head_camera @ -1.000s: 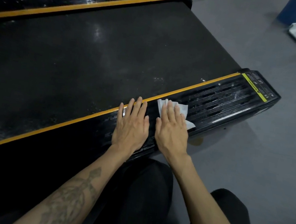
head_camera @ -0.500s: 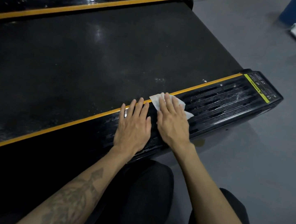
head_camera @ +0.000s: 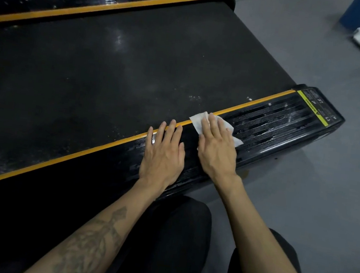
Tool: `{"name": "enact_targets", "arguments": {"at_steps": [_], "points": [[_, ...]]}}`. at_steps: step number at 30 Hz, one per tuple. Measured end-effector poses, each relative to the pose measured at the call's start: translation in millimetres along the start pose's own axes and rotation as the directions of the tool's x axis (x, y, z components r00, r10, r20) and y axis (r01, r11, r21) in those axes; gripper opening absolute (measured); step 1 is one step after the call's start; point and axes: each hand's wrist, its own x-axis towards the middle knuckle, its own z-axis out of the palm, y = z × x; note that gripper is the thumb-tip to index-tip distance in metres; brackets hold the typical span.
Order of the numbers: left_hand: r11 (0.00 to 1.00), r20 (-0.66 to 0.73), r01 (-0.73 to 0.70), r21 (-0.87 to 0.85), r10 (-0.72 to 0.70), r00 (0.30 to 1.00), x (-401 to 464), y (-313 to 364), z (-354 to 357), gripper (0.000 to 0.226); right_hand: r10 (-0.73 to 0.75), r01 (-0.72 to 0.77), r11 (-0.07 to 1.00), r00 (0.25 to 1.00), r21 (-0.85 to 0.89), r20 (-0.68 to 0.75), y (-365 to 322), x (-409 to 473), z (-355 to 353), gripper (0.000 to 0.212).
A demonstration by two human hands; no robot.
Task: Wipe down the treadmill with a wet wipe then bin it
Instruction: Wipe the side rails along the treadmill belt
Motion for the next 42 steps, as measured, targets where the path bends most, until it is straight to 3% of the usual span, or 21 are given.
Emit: {"name": "enact_targets", "arguments": {"at_steps": [2,8,13,17,19,24,29,32,35,42], "points": [[1.000,-0.002,-0.001,0.002,0.001,1.000,0.1,0.0,-0.1,0.054,0.018,-0.018,1.000,1.000,0.004,-0.013,-10.8,-11.7,4.0,0.067],[1.000,-0.014,0.000,0.001,0.000,1.000,0.6,1.1,0.2,0.051,-0.112,0.119,0.991,0.987,-0.055,0.119,7.1,28.0,8.8,0.078],[1.000,-0.012,0.003,-0.004,-0.003,1.000,1.3,1.7,-0.9,0.051,-0.028,0.028,1.000,0.999,0.002,-0.018,-1.8,0.7,5.5,0.063],[1.000,-0.009,0.014,-0.014,-0.014,1.000,2.9,1.8,-1.2,0.050,-0.209,0.220,0.971,0.972,-0.094,0.110,-2.6,23.9,16.9,0.065],[1.000,-0.013,0.017,-0.018,-0.017,1.000,2.6,2.3,-0.5,0.049,-0.170,0.183,0.978,0.978,-0.103,0.123,6.5,34.9,11.8,0.064],[0.999,-0.013,0.033,-0.027,-0.034,0.999,3.7,1.1,1.5,0.049,-0.007,0.007,1.000,1.000,-0.019,-0.020,-2.6,3.1,4.3,0.061],[0.998,0.007,0.044,-0.042,-0.044,0.999,6.9,4.7,1.5,0.051,-0.142,0.148,0.987,0.986,-0.057,0.088,-0.3,27.1,15.0,0.070],[0.998,0.022,0.033,-0.046,-0.032,0.999,7.1,4.7,1.2,0.052,-0.086,0.088,0.994,0.995,-0.057,0.043,12.6,35.5,4.5,0.059],[0.998,0.021,0.019,-0.063,-0.018,1.000,6.7,3.5,2.1,0.054,-0.017,0.017,1.000,0.999,-0.012,-0.032,9.3,11.3,2.4,0.064],[0.991,-0.017,-0.094,-0.093,0.093,0.996,5.8,2.9,-1.0,0.058,-0.142,0.144,0.989,0.989,-0.046,0.041,21.6,33.4,2.5,0.070]]}}
